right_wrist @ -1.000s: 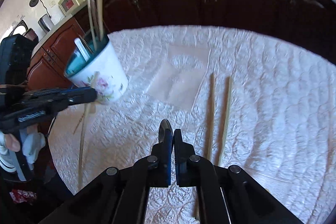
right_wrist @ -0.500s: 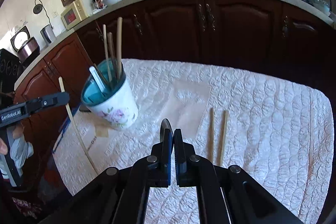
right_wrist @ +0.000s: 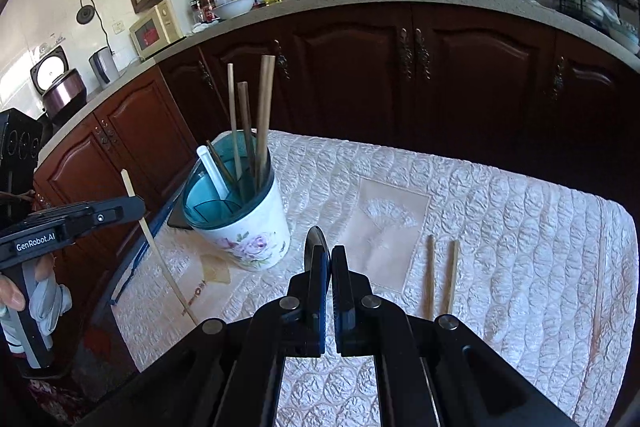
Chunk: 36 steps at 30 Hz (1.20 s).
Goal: Organize utensils
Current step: 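Carry the chopstick and spoon into the floral cup and open both tools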
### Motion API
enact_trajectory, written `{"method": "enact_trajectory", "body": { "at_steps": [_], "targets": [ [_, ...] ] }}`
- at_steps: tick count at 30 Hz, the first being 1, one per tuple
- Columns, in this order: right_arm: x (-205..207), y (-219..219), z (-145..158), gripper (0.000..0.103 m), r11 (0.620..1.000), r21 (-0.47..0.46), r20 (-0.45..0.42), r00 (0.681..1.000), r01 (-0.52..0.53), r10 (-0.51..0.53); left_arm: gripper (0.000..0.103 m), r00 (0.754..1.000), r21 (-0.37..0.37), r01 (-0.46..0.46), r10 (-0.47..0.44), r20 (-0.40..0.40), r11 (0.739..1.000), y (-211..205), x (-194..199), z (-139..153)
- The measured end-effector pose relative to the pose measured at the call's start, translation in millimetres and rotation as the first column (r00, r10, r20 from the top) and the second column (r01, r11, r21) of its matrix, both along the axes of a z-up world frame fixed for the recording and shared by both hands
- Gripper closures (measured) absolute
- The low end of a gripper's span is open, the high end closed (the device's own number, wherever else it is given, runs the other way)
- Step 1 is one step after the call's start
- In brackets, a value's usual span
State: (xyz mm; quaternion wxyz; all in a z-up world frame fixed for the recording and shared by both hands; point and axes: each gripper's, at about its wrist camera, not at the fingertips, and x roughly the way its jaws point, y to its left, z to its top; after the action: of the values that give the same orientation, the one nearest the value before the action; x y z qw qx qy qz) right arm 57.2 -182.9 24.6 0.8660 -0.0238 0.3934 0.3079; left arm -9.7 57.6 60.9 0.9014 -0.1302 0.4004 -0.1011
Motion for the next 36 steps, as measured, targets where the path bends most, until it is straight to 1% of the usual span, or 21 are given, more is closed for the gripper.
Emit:
{"method": "enact_trajectory", "body": {
  "at_steps": [13, 18, 22, 27, 32, 36],
  "targets": [
    [2.4, 12.2, 6.7, 0.101, 1.0, 0.011, 0.009, 1.0, -0.006, 0.006, 0.099, 1.0, 0.017, -0.016, 0.016, 0.012, 1.0, 8.7, -2.8, 5.0],
    [5.9, 18.2, 13.7, 0.101, 1.0, 0.021, 0.018, 1.0, -0.004, 0.004, 0.099, 1.0, -0.004, -0.015, 0.015, 0.014, 1.0, 19.9, -6.2, 14.3],
    [11.5, 25.3, 25.6, 0.101, 0.999, 0.036, 0.038, 0.999, -0.008, 0.007, 0.099, 0.999, -0.017, -0.026, 0.027, 0.034, 1.0, 36.6, -6.9, 32.4],
    [24.4, 39.1, 47.5, 0.101, 0.997, 0.071, 0.08, 0.997, 0.008, -0.014, 0.099, 0.993, -0.018, -0.062, 0.063, 0.101, 0.998, 57.2, -5.1, 68.5],
    [36.2, 63.7, 64.7, 0.101, 0.998, 0.049, 0.152, 0.988, 0.029, -0.036, 0.099, 0.974, -0.01, -0.114, 0.114, 0.196, 0.993, 74.3, 5.8, 105.4],
    [46.5, 83.3, 70.9, 0.101, 0.998, 0.021, 0.211, 0.976, 0.058, -0.061, 0.099, 0.958, 0.005, -0.151, 0.145, 0.248, 0.989, 84.4, 24.2, 121.7]
  ]
}}
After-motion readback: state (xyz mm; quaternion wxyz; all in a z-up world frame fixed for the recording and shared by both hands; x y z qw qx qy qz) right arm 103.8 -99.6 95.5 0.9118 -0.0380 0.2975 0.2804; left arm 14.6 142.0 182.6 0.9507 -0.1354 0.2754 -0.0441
